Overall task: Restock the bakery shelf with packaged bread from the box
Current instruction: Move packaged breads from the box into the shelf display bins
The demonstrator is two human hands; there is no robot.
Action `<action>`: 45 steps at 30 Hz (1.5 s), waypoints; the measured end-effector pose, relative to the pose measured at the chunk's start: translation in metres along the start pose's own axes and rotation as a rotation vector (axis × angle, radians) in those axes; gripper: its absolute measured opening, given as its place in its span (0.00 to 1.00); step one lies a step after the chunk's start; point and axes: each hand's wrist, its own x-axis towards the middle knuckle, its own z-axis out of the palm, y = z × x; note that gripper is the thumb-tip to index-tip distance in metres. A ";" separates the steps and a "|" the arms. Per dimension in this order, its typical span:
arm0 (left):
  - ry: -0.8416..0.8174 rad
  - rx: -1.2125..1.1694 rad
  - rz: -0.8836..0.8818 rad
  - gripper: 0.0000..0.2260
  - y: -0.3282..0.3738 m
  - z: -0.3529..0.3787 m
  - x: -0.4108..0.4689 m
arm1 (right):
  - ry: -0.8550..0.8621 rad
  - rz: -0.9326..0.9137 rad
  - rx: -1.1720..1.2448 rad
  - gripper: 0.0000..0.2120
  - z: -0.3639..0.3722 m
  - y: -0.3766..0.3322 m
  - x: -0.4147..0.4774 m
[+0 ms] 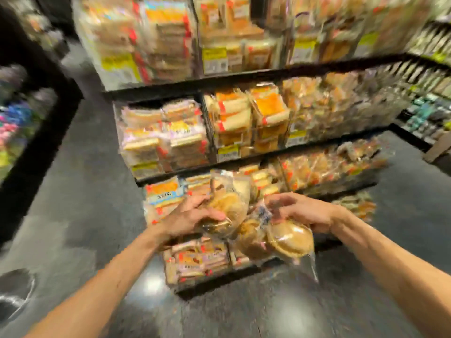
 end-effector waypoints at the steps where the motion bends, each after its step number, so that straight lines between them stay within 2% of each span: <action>1: 0.023 0.030 0.058 0.12 0.026 -0.008 -0.012 | 0.013 -0.049 -0.030 0.23 -0.004 -0.026 -0.002; 3: 0.086 0.091 0.149 0.11 0.067 -0.029 -0.026 | 0.039 -0.130 -0.073 0.20 -0.011 -0.075 -0.003; 5: 0.138 0.110 0.208 0.08 0.099 -0.048 -0.032 | 0.006 -0.214 -0.105 0.23 -0.019 -0.113 0.002; 7: 0.181 0.155 0.256 0.15 0.125 -0.063 -0.029 | -0.013 -0.253 -0.116 0.24 -0.030 -0.141 0.009; 11: 0.264 0.287 0.323 0.27 0.155 -0.088 -0.003 | 0.001 -0.285 -0.135 0.18 -0.060 -0.176 0.040; 16: 0.493 0.381 0.349 0.30 0.182 -0.111 0.034 | 0.037 -0.300 -0.133 0.18 -0.102 -0.210 0.083; 18: 0.557 0.382 0.343 0.32 0.190 -0.124 0.041 | 0.024 -0.304 -0.070 0.17 -0.114 -0.218 0.099; 21: 0.694 0.488 0.305 0.35 0.200 -0.150 0.049 | 0.015 -0.282 0.063 0.23 -0.131 -0.226 0.123; 23: 0.777 0.660 0.326 0.31 0.214 -0.169 0.051 | 0.003 -0.291 0.126 0.25 -0.142 -0.232 0.140; 25: 0.849 0.912 0.343 0.34 0.231 -0.192 0.054 | -0.023 -0.306 0.183 0.23 -0.149 -0.241 0.154; 27: 0.936 1.259 0.295 0.35 0.252 -0.215 0.062 | -0.047 -0.319 0.288 0.13 -0.154 -0.252 0.163; 29: 1.016 1.637 0.196 0.32 0.272 -0.235 0.074 | -0.049 -0.332 0.333 0.13 -0.158 -0.263 0.170; 32: 0.973 1.986 0.007 0.29 0.291 -0.264 0.102 | -0.036 -0.338 0.346 0.20 -0.164 -0.278 0.182; 34: 0.883 2.065 -0.100 0.27 0.295 -0.283 0.120 | -0.024 -0.350 0.319 0.27 -0.167 -0.285 0.189; 36: 0.775 2.042 -0.169 0.28 0.297 -0.300 0.131 | -0.005 -0.355 0.309 0.21 -0.167 -0.292 0.191; 38: 0.708 1.982 -0.160 0.30 0.300 -0.309 0.134 | 0.038 -0.354 0.303 0.14 -0.165 -0.299 0.189; 41: 0.685 1.929 -0.059 0.30 0.304 -0.312 0.132 | 0.054 -0.336 0.311 0.13 -0.165 -0.301 0.193; 43: 0.612 1.836 -0.023 0.27 0.304 -0.313 0.131 | 0.066 -0.333 0.303 0.16 -0.162 -0.302 0.195; 45: 0.554 1.738 -0.015 0.26 0.303 -0.315 0.133 | 0.075 -0.325 0.307 0.11 -0.157 -0.306 0.195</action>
